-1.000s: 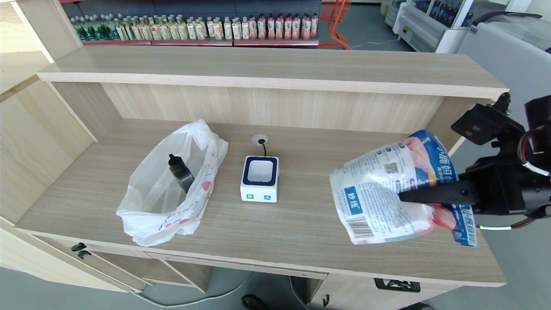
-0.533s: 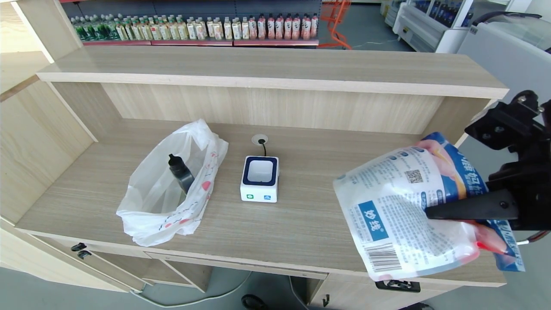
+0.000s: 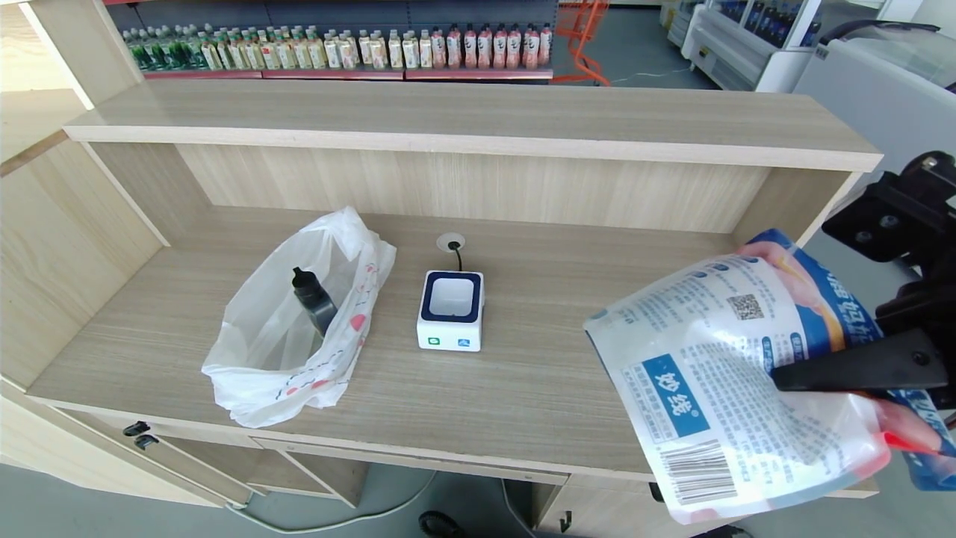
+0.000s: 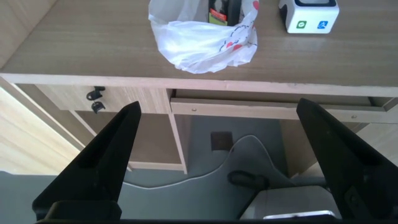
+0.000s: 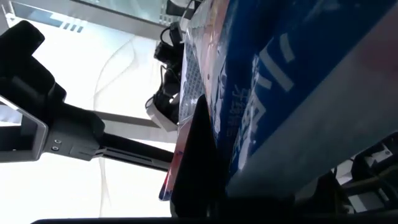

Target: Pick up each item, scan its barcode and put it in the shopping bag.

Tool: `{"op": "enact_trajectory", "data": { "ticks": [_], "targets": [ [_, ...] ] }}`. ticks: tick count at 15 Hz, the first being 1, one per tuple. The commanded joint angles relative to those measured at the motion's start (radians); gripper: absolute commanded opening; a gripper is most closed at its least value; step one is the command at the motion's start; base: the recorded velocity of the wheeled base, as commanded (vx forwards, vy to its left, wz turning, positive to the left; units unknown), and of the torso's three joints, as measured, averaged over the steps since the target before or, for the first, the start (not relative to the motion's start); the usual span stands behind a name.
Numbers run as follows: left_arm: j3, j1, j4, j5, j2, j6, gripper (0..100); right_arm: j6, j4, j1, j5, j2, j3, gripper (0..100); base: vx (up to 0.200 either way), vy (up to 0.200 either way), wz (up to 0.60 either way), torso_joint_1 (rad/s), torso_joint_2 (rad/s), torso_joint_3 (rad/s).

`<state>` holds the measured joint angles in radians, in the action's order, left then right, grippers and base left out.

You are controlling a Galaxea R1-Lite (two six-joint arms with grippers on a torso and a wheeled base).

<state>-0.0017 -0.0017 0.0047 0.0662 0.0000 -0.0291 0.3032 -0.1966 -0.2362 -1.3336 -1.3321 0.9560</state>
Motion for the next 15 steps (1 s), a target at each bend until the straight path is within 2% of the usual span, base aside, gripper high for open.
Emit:
{"op": "enact_trajectory", "data": {
  "ticks": [1, 15],
  "targets": [
    [0.000, 0.000, 0.000, 0.000, 0.002, 0.000, 100, -0.001, 0.000, -0.012, 0.001, 0.001, 0.000, 0, 0.000, 0.000, 0.00, 0.000, 0.00, 0.000],
    [0.000, 0.000, 0.000, 0.000, 0.002, 0.000, 100, -0.035, 0.002, -0.020, 0.005, -0.001, -0.023, 0, 0.000, 0.000, 0.00, 0.000, 0.00, 0.000]
  ]
}}
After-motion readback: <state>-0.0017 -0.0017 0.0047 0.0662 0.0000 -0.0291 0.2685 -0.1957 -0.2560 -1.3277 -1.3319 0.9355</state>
